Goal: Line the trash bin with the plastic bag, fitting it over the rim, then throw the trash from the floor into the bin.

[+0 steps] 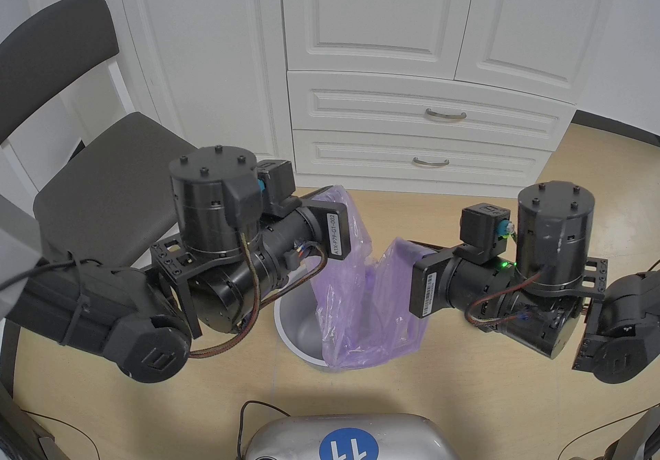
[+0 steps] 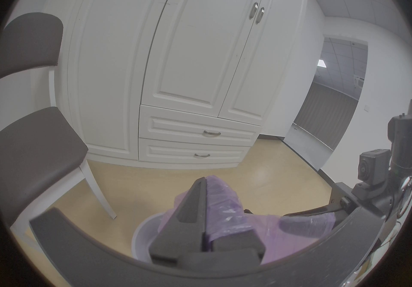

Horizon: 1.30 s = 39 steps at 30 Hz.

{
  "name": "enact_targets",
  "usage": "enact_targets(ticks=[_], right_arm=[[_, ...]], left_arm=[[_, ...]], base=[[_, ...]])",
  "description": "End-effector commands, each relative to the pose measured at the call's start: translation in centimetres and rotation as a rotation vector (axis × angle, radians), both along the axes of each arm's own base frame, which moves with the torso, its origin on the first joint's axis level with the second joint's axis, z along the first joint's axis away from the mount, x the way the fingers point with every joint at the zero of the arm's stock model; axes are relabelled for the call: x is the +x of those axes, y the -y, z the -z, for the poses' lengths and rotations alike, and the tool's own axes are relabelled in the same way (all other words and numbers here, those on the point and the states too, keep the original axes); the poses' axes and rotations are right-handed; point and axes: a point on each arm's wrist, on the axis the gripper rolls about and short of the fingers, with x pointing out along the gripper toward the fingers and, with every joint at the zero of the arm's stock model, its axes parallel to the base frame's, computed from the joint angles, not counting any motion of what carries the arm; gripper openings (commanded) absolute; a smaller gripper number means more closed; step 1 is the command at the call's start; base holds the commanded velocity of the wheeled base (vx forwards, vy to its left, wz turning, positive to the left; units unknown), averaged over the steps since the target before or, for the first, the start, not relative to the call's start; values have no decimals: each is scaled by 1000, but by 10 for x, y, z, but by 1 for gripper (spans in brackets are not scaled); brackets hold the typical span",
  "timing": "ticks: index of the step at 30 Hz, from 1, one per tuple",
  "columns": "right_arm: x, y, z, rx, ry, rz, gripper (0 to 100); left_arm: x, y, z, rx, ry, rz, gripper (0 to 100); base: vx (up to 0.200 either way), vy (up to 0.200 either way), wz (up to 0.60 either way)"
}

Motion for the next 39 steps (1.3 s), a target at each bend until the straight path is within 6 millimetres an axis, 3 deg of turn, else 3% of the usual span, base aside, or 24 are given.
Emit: enact_targets(ticks=[1,12,13,17,26,39], right_arm=[[15,-9,21,-30,-29,18,0],[25,-12,37,-53,-57,20,0],[35,-8,46,-58,-88,-5,0],[46,-5,53,-24,-105,-24,0],[57,-8,67,-20,-113,-19,0],[78,-18,97,4,-115,-4,0]], left_arm=[[8,9,21,35,-34,3,0],[7,18,32,57,-55,17,0],[8,19,36,65,-61,14,0],[10,23,42,75,-70,17,0],[15,28,51,89,-84,14,0],[42,29,73,111,-116,-32,0]], base=[[0,0,0],[0,0,0],[0,0,0],[0,0,0],[0,0,0],[0,0,0]])
